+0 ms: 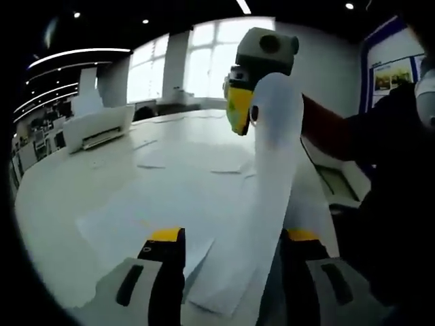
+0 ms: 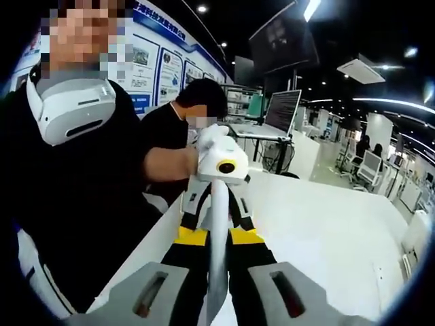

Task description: Organize the stack of printing papers by aligning and flattening the scattered papers on the table

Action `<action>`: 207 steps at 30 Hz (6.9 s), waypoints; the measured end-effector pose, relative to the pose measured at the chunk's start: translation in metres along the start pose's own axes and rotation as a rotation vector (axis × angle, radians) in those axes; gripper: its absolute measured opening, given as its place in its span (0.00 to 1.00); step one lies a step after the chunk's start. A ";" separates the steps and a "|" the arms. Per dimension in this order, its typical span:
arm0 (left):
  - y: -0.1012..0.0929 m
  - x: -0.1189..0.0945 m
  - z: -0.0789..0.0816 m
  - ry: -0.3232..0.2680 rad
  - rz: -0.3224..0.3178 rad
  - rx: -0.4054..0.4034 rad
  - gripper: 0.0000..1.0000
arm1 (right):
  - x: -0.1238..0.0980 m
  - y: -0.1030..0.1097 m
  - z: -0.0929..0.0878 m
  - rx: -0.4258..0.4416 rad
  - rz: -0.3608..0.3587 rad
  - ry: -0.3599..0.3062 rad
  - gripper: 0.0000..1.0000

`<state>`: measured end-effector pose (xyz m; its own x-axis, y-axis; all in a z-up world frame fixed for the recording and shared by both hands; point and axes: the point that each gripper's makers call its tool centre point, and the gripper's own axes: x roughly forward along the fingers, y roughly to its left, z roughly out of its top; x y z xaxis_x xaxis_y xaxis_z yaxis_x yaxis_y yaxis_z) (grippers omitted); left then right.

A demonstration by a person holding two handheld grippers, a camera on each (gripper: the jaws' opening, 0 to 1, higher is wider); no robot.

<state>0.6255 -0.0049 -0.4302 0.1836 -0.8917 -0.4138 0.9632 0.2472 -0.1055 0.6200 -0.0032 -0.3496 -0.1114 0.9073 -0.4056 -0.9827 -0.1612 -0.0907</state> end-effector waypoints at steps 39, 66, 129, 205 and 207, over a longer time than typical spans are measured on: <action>-0.023 0.005 -0.001 0.024 -0.099 -0.009 0.06 | 0.007 -0.003 0.009 -0.053 -0.038 0.002 0.16; -0.018 0.000 -0.002 0.036 -0.060 0.069 0.06 | -0.003 -0.016 0.018 -0.009 -0.145 -0.043 0.25; -0.029 0.001 -0.004 0.048 -0.096 0.008 0.09 | -0.001 -0.017 0.057 0.028 -0.174 -0.204 0.00; -0.011 -0.034 -0.005 -0.103 -0.033 -0.190 0.06 | -0.121 -0.053 0.004 0.245 -0.620 -0.278 0.15; -0.011 -0.034 -0.004 -0.108 -0.030 -0.196 0.06 | -0.125 -0.053 0.001 0.252 -0.632 -0.281 0.15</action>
<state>0.6077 0.0240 -0.4192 0.1858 -0.9324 -0.3101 0.9139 0.2799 -0.2939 0.6862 -0.1072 -0.2931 0.4871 0.8683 -0.0938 -0.8724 0.4888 -0.0050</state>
